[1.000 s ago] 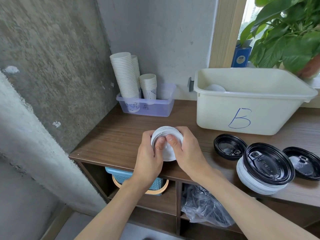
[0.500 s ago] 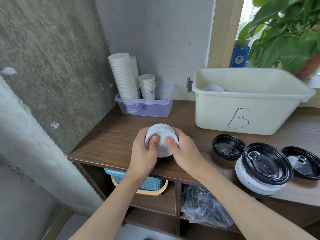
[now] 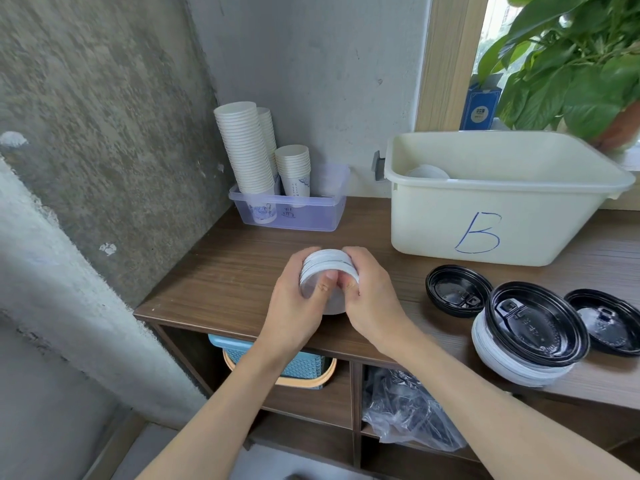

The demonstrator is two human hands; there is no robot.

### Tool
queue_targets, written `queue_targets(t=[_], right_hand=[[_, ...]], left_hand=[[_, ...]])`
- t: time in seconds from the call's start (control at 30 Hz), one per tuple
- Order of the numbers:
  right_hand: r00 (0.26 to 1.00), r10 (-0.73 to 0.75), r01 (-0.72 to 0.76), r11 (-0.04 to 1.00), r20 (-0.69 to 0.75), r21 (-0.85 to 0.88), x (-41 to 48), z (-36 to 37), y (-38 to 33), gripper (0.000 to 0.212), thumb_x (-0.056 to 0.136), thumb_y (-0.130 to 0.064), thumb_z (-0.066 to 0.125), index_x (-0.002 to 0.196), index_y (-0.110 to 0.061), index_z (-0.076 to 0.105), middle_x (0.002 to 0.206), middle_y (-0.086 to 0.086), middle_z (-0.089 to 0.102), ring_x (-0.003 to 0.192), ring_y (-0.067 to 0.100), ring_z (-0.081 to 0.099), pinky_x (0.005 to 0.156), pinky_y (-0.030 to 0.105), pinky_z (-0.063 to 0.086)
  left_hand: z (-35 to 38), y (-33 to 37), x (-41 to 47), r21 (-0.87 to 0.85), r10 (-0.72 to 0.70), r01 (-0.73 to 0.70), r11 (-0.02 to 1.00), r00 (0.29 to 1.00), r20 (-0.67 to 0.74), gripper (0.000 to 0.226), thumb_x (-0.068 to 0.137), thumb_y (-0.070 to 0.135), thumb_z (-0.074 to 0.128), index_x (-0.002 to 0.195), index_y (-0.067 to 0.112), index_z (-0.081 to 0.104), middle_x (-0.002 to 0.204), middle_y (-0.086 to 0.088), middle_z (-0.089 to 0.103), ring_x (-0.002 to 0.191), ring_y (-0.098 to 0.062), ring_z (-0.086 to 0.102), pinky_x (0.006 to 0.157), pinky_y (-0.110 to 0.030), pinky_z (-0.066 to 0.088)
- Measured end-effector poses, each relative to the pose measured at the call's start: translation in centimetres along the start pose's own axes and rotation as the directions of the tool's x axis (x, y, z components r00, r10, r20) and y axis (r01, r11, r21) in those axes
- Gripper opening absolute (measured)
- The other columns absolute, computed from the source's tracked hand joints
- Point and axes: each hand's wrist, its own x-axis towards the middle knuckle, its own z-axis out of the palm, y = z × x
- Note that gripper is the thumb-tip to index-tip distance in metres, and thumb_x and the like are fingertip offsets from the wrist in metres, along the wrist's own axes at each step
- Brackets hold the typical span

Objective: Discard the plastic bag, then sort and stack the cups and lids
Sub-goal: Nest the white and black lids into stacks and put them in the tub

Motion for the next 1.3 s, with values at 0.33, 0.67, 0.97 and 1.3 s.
queue_targets(t=[0.33, 0.67, 0.97, 1.3], right_hand=[[0.981, 0.037, -0.056, 0.994, 0.191, 0.095, -0.2, 0.1, -0.3, 0.033, 0.099, -0.033, 0.045, 0.129, -0.02, 0.049, 0.119, -0.009, 0.059, 0.108, 0.003, 0.054, 0.084, 0.005, 0.039], [0.986, 0.071, -0.098, 0.977, 0.148, 0.19, 0.0, 0.0, 0.0, 0.012, 0.099, -0.022, 0.047, 0.11, -0.018, 0.043, 0.104, -0.001, 0.057, 0.094, 0.009, 0.054, 0.077, 0.011, 0.041], [0.996, 0.034, -0.042, 0.993, 0.078, 0.112, 0.1, -0.3, -0.1, 0.008, 0.095, -0.011, 0.05, 0.099, -0.016, 0.046, 0.084, -0.014, 0.054, 0.077, -0.002, 0.051, 0.067, 0.008, 0.037], [0.998, 0.006, -0.012, 0.995, 0.067, 0.099, -0.1, 0.1, -0.2, 0.014, 0.093, -0.032, 0.048, 0.102, -0.022, 0.045, 0.088, -0.014, 0.055, 0.082, 0.002, 0.053, 0.069, 0.008, 0.038]], left_hand=[[-0.3, 0.1, 0.3, -0.129, -0.106, 0.08, 0.988, 0.972, -0.211, 0.015, 0.096, 0.012, 0.057, 0.108, 0.022, 0.058, 0.099, 0.008, 0.064, 0.086, 0.009, 0.058, 0.071, -0.006, 0.046], [-0.1, 0.0, 0.3, -0.062, -0.02, 0.015, 0.998, 0.996, -0.087, 0.028, 0.094, 0.006, 0.059, 0.119, 0.021, 0.058, 0.106, 0.01, 0.067, 0.097, 0.002, 0.061, 0.083, -0.011, 0.046], [0.9, 0.2, -0.1, 0.006, -0.004, 0.005, 1.0, 0.994, -0.109, 0.021, 0.093, 0.005, 0.06, 0.102, 0.022, 0.053, 0.089, 0.012, 0.063, 0.081, 0.005, 0.058, 0.07, -0.007, 0.042], [0.6, -0.2, 0.0, 0.036, 0.054, -0.05, 0.998, 0.991, -0.121, 0.022, 0.096, 0.029, 0.059, 0.115, 0.018, 0.06, 0.1, 0.017, 0.066, 0.095, 0.003, 0.061, 0.079, -0.01, 0.044]])
